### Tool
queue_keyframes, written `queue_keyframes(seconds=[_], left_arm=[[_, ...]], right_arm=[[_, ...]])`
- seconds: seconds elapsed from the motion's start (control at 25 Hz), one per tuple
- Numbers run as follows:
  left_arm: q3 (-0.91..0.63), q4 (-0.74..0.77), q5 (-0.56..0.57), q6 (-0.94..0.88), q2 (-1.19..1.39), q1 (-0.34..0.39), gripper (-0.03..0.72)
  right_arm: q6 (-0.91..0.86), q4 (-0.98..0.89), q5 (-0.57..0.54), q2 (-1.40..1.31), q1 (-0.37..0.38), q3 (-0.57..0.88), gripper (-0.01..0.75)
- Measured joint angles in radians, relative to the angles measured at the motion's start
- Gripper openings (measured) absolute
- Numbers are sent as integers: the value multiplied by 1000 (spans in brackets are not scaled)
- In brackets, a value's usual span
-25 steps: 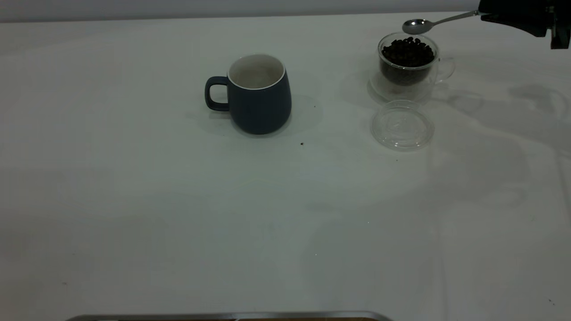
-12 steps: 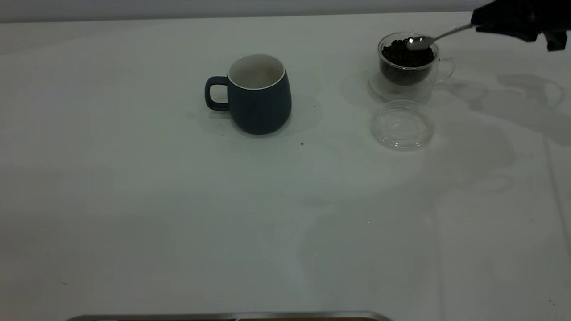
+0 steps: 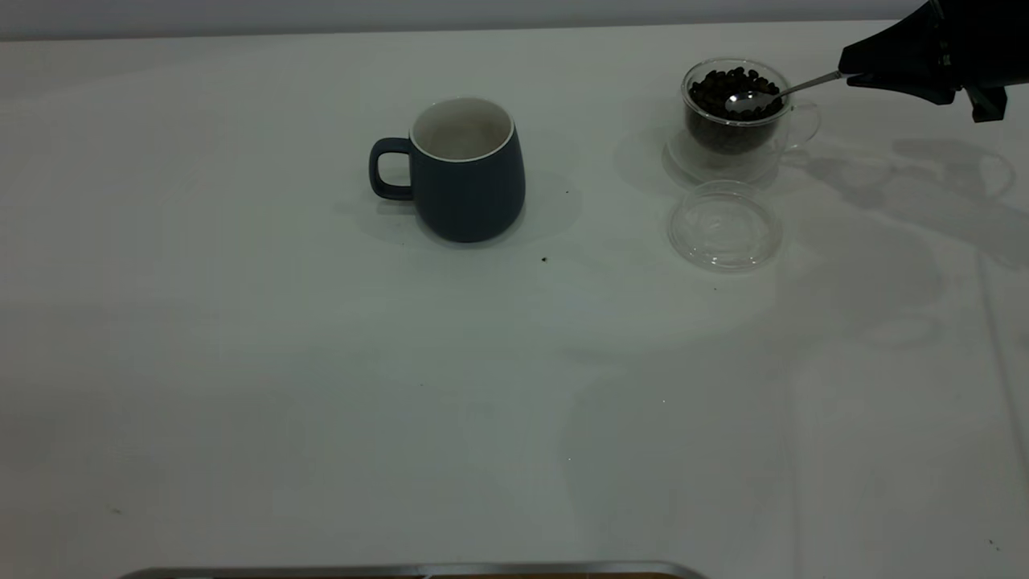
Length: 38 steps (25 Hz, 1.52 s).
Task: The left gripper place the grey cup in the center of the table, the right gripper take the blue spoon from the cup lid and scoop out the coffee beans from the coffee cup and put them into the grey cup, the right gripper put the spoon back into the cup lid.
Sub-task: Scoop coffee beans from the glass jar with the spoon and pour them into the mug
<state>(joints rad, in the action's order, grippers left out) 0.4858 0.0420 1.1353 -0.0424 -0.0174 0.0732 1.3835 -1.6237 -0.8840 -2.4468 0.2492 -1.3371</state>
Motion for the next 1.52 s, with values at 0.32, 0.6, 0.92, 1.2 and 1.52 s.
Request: queue_keyframes(seconds=[0.32,0.6,0.92,1.2,1.52], left_arm=[[0,0,0,0,0,0,474],[0,0,0,0,0,0,474],[0,0,0,0,0,0,474],[0,0,0,3,0,0,474],[0,0,0,3,0,0,474]], right_arm=[[-17,-13,-30,-25,0,0,95],[-24,-35,-40,-46,0,0,95],[-38,-39,-54,-57,0,-1,95],[-42,-42,-57,-60,0,-1,95],[-49,-42,-82,-60,6,-1,95]])
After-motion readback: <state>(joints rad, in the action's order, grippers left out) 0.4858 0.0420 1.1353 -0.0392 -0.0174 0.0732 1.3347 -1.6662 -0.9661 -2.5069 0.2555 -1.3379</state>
